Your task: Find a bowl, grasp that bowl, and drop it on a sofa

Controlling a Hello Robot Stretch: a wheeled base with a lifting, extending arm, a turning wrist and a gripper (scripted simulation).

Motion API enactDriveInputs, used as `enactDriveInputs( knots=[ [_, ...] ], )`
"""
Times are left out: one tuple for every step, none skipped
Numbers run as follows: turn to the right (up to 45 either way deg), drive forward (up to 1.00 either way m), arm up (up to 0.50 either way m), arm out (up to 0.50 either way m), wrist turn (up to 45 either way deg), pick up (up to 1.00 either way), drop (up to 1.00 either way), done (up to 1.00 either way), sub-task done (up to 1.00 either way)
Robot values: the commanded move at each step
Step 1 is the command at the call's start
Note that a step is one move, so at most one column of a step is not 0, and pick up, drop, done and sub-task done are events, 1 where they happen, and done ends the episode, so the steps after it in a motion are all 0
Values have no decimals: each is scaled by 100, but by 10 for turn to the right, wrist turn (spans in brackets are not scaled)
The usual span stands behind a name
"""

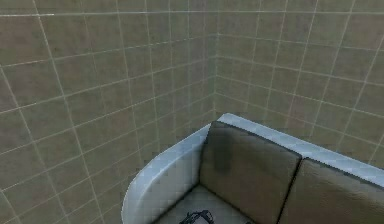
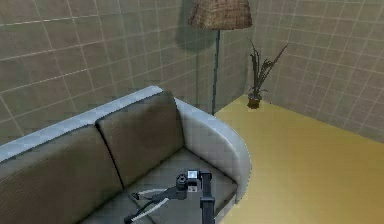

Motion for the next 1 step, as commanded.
enactDriveInputs(
  knots=[
    [0, 0, 10, 0, 0, 0, 0, 0, 0]
  ],
)
